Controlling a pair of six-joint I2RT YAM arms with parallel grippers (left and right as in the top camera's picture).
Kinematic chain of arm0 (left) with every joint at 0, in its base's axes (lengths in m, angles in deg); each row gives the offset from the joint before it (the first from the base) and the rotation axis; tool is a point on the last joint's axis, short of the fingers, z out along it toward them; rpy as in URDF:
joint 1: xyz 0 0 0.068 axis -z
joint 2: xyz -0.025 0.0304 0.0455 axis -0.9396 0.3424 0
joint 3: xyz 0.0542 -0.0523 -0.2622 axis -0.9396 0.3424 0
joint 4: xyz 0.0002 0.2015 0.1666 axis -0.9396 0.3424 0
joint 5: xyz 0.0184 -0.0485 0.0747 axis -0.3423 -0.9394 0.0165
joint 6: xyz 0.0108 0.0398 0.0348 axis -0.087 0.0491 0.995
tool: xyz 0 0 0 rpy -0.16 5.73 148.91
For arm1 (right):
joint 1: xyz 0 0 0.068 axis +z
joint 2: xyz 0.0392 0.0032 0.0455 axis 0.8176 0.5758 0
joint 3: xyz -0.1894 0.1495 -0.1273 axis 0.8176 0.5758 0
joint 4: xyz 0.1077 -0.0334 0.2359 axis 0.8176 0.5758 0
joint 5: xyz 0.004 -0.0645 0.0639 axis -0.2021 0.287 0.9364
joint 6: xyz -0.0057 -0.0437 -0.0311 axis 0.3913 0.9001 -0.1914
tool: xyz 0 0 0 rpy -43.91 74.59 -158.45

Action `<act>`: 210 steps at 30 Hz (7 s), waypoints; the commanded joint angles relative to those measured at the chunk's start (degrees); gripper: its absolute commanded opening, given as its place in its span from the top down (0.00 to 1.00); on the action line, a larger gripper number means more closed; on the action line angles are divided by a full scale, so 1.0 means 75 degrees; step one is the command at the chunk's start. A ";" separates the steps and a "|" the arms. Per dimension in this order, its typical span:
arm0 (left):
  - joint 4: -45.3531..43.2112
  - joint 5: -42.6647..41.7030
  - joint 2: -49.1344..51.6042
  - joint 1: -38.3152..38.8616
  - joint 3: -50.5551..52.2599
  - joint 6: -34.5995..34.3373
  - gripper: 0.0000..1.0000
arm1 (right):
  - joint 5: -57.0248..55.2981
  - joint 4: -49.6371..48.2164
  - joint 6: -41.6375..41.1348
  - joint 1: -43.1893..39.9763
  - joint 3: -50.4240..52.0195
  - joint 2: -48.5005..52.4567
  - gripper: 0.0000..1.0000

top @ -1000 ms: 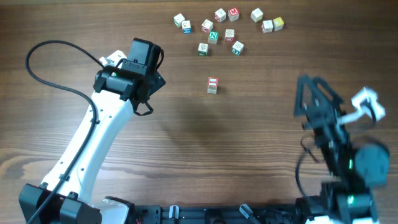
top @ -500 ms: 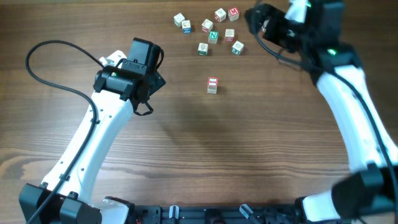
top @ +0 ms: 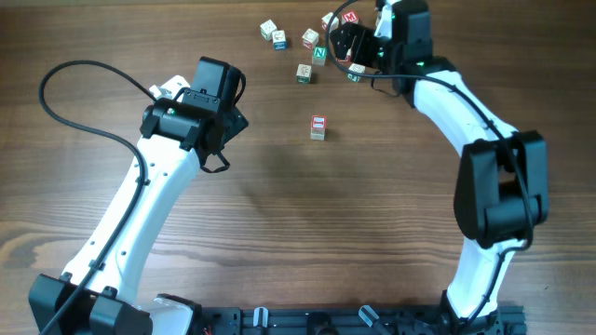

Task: Form a tower
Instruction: 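Raise the right arm and reach toward the block cluster, then lower the right gripper over the bee-picture block and close on it, then lift the bee block and carry it toward the two-block stack, then lower the bee block onto the red-bordered block on the stack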

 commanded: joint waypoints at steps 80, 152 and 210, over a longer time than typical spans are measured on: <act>0.0006 0.0017 0.0044 -0.0050 0.0047 -0.0152 0.00 | -0.2623 0.2142 0.1684 0.0691 -0.3308 0.2920 0.33; 0.0006 0.0020 0.0044 -0.0050 0.0047 -0.0152 0.00 | -0.3654 0.4884 -0.2162 0.2742 -0.0242 -0.0935 0.75; 0.0006 0.0020 0.0044 -0.0050 0.0047 -0.0152 0.00 | -0.4223 0.4430 -0.1580 0.3098 0.0256 -0.0822 0.69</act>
